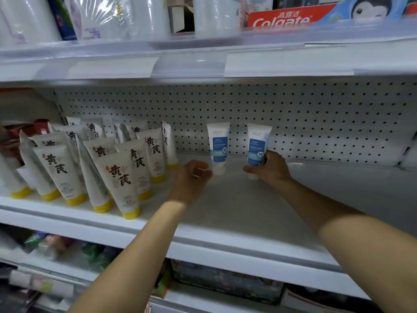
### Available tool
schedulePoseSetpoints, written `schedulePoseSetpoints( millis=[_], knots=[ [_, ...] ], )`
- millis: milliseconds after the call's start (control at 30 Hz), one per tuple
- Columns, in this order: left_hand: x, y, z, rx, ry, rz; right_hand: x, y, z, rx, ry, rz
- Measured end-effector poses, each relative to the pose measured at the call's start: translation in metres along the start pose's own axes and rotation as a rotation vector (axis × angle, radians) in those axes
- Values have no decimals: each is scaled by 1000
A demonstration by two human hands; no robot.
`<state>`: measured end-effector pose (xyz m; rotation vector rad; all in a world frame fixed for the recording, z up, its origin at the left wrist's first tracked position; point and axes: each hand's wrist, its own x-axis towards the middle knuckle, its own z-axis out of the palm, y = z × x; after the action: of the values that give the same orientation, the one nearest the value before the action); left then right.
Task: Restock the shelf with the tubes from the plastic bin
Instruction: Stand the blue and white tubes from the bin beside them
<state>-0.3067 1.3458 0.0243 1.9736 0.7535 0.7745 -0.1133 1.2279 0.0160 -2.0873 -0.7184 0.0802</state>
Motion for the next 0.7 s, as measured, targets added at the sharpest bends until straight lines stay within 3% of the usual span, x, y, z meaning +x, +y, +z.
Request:
schedulePoseSetpoints(
  millis=[133,333,500,700],
  knots=[
    [-3,4,-3,150,-78,-10,-11,3,-8,-40,-10,10],
    [-29,13,-18,469,-77,121,-56,-3,-32,-146,-24,20],
    [-72,1,-48,542,-72,226,-119,-35,-33,-441,-141,-111],
    [-127,-25,-114,573,-61,272,-196,-89,4,-587,-75,-380]
  ],
)
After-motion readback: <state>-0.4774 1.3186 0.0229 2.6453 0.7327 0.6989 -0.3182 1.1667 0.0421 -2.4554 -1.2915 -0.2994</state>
